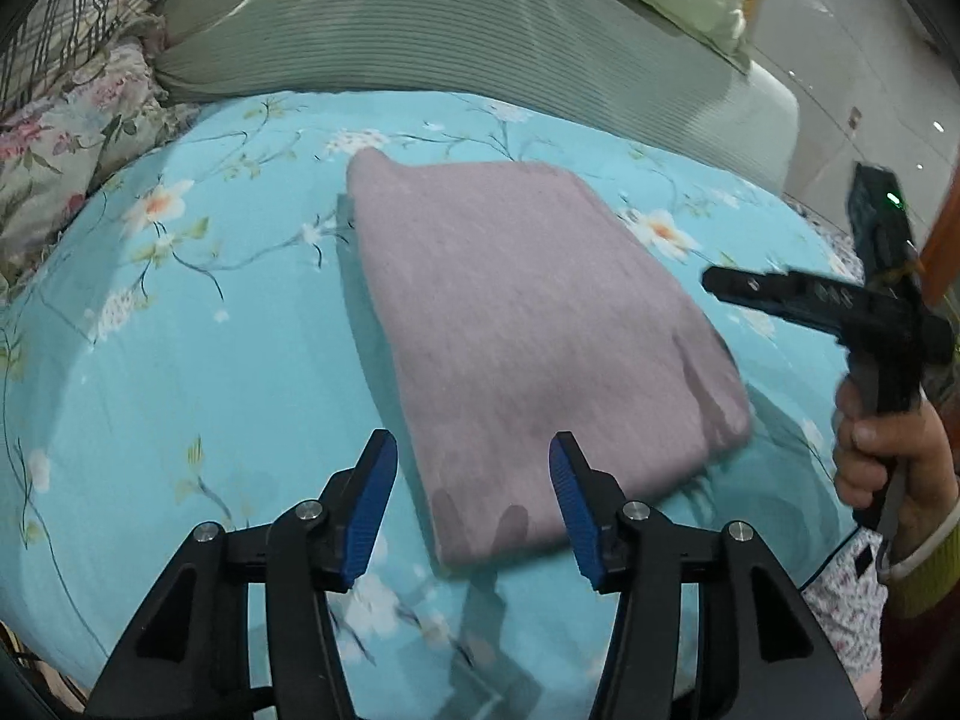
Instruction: Fold small clothes
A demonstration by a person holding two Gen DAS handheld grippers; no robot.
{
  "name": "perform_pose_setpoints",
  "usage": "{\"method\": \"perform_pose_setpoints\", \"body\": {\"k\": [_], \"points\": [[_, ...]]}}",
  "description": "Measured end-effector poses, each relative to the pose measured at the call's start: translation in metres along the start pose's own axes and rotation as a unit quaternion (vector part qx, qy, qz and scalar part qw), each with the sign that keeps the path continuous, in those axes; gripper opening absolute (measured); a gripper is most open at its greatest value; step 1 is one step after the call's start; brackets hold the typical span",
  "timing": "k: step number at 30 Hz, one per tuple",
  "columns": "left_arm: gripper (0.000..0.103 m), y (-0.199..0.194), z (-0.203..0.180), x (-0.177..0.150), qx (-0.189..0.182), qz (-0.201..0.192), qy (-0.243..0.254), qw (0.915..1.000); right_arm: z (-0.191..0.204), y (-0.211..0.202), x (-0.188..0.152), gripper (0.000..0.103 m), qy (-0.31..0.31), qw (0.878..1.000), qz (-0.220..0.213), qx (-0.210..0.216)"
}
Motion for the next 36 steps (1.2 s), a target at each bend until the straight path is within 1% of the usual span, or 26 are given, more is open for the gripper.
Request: {"method": "perform_pose_setpoints", "body": {"k": [1,3,6,7,8,11,13,14,17,20,25,30,33,35,36], "points": [[0.054,0.005,0.001,0.004,0.003,0.004,-0.004,1.0,-0.003,0.009,0.008,0.038,0.003,1.0,0.002,-0.002],[0.053,0.014,0.002,0.01,0.002,0.009,-0.009,0.9999,-0.011,0.028,0.025,0.038,0.015,1.0,0.006,0.006],[0.053,0.023,0.004,0.017,0.003,0.016,-0.017,0.9997,-0.02,0.057,0.039,0.038,0.031,0.999,0.024,0.018],[0.053,0.026,0.004,0.018,0.003,0.017,-0.018,0.9997,-0.024,0.066,0.042,0.016,0.038,0.999,0.034,0.019],[0.053,0.028,0.003,0.019,0.004,0.02,-0.019,0.9996,-0.025,0.067,0.042,0.007,0.039,0.999,0.032,0.015],[0.053,0.033,0.002,0.022,0.003,0.023,-0.018,0.9996,-0.019,0.048,0.041,0.007,0.03,0.999,-0.013,0.024],[0.054,0.034,0.003,0.022,0.003,0.022,-0.018,0.9996,-0.019,0.046,0.037,0.007,0.028,0.999,-0.022,0.007],[0.055,0.037,0.004,0.021,0.003,0.024,-0.019,0.9995,-0.024,0.051,0.033,0.007,0.032,0.999,-0.014,-0.003],[0.055,0.044,0.004,0.019,-0.006,0.035,-0.025,0.9991,-0.04,0.07,0.022,0.007,0.051,0.999,0.011,-0.015],[0.057,0.048,0.003,0.017,-0.007,0.036,-0.019,0.9991,-0.044,0.068,0.02,0.008,0.067,0.998,0.002,-0.011],[0.058,0.046,0.004,0.016,0.0,0.038,-0.021,0.9991,-0.031,0.045,0.02,0.011,0.058,0.998,-0.01,-0.013],[0.057,0.039,0.004,0.012,0.009,0.038,-0.022,0.999,-0.01,0.013,-0.001,0.012,0.033,0.999,-0.017,-0.006],[0.058,0.033,0.004,0.006,0.016,0.039,-0.024,0.9988,0.003,-0.002,-0.019,0.022,0.02,1.0,-0.015,0.002],[0.063,0.028,0.004,0.002,0.026,0.04,-0.025,0.9985,0.012,-0.012,-0.032,0.035,0.014,1.0,-0.015,0.009],[0.067,0.025,0.005,0.0,0.03,0.039,-0.026,0.9984,0.016,-0.017,-0.04,0.037,0.009,1.0,-0.016,0.011]]}}
Point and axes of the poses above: each gripper's, at about its wrist camera, not at the fingertips, and y roughly the way its jaws point, z to its left, x to its top, the point moved 1 cm from there along y, roughly the way its jaws point, and after that the axes turned 12 degrees about x, right-handed, at the moved point
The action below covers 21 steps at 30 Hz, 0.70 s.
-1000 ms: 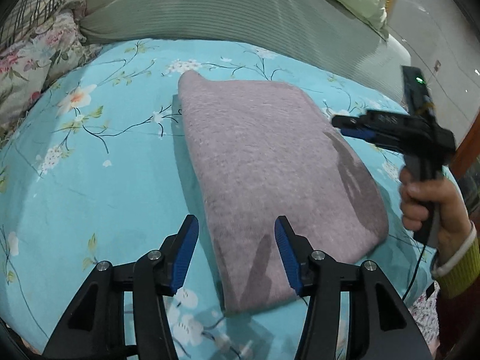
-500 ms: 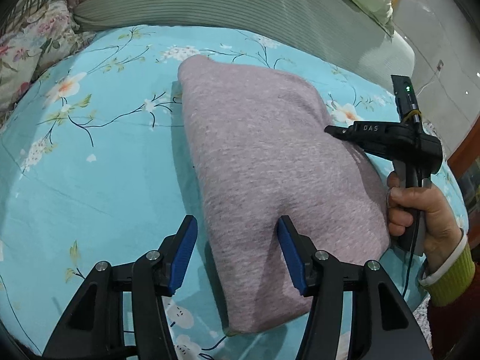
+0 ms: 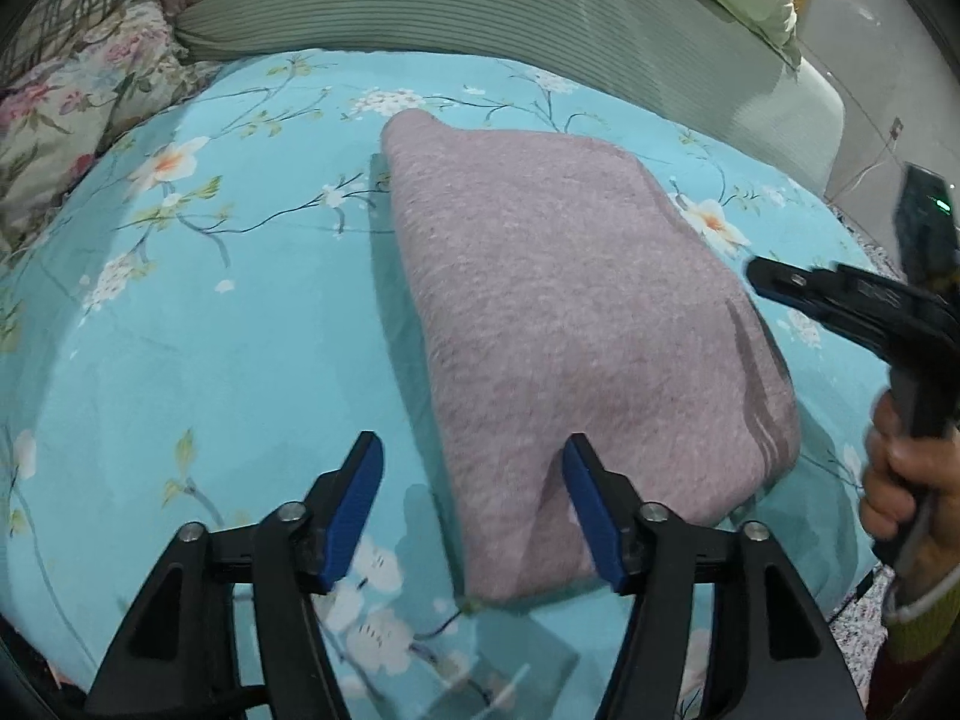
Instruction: Fold small clothes
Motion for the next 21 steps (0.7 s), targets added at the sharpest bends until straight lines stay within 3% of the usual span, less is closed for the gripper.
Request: {"method": "perform_pose_setpoints", "body": {"k": [3,7,11,15,21], "points": [[0.077,-0.009,0.003,-0.008,0.008,-0.003,-0.005,0.9999,0.009,-0.011,-0.019,0.039,-0.01,1.0,0.004,0.001],[0.08,-0.021,0.004,-0.022,0.029,-0.008,0.002,0.9995,0.016,-0.02,-0.041,0.04,-0.019,1.0,0.018,-0.004],[0.08,-0.028,0.008,-0.039,0.046,-0.008,0.013,0.9988,0.021,-0.028,-0.065,0.055,-0.031,0.999,0.035,-0.014],[0.081,-0.029,0.008,-0.054,0.055,0.004,0.028,0.9981,0.029,-0.031,-0.083,0.059,-0.047,0.997,0.054,-0.024],[0.081,-0.044,0.001,-0.063,0.068,0.001,0.058,0.996,0.045,-0.038,-0.094,0.077,-0.082,0.994,0.073,-0.029]]}}
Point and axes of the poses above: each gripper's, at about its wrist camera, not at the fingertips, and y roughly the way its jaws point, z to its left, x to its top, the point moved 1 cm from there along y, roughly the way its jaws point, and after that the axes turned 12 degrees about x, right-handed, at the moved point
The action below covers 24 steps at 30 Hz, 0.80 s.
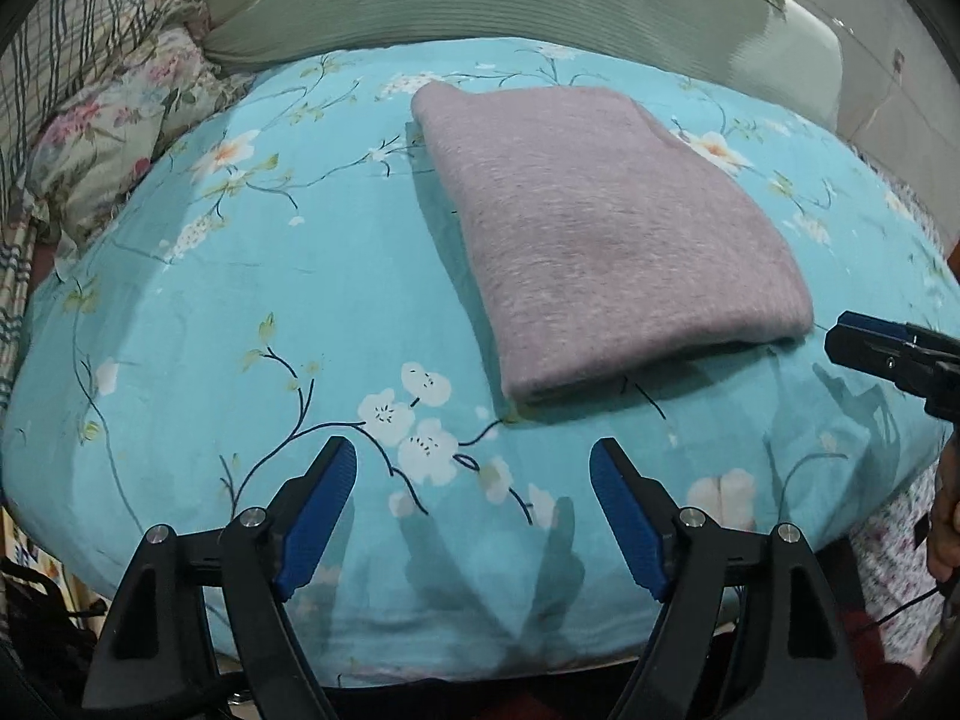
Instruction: Fold small clothes
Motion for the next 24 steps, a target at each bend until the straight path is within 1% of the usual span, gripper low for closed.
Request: {"method": "perform_pose_setpoints", "body": {"k": [2,6,9,11,14,16,19,24], "points": [[0.081,-0.009,-0.001,0.001,0.003,-0.002,0.008,1.0,0.006,-0.004,0.0,0.085,-0.012,1.0,0.002,-0.002],[0.082,-0.028,-0.001,0.008,0.034,-0.02,0.023,0.999,0.019,-0.015,0.0,0.09,-0.03,1.0,0.001,0.003],[0.082,-0.039,0.004,0.015,0.044,-0.018,0.027,0.9985,0.027,-0.022,0.003,0.092,-0.046,0.999,0.005,0.006],[0.082,-0.052,0.009,0.02,0.051,-0.029,0.026,0.998,0.03,-0.028,0.006,0.097,-0.058,0.998,0.004,0.003],[0.088,-0.065,0.013,0.027,0.067,-0.05,0.028,0.9961,0.033,-0.031,0.008,0.1,-0.066,0.998,-0.001,0.001],[0.092,-0.066,0.015,0.03,0.075,-0.058,0.028,0.9951,0.03,-0.03,0.01,0.1,-0.06,0.998,-0.002,0.0],[0.092,-0.058,0.013,0.033,0.082,-0.052,0.031,0.9948,0.024,-0.022,0.012,0.101,-0.047,0.999,0.004,0.006],[0.092,-0.039,0.006,0.035,0.092,-0.041,0.036,0.9943,0.019,-0.01,0.014,0.101,-0.043,0.999,0.011,0.004]]}}
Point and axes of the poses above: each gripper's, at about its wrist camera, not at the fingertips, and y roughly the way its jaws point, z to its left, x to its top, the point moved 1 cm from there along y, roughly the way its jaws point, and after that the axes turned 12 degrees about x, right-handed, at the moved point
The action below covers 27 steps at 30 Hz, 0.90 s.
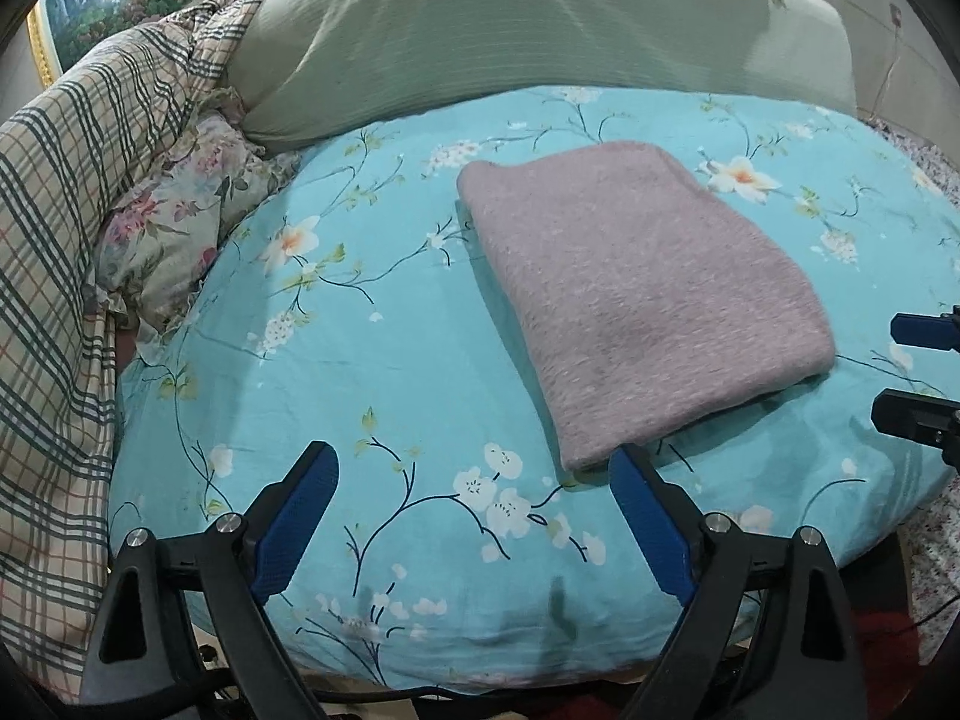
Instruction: Fold small clothes
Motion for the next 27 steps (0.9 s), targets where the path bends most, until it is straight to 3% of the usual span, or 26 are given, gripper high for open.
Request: {"method": "perform_pose_setpoints", "body": {"k": [27], "points": [[0.092,0.023,-0.011,0.02,-0.003,0.013,-0.014,0.9998,0.005,0.026,0.038,0.101,-0.007,1.0,0.004,0.005]]}}
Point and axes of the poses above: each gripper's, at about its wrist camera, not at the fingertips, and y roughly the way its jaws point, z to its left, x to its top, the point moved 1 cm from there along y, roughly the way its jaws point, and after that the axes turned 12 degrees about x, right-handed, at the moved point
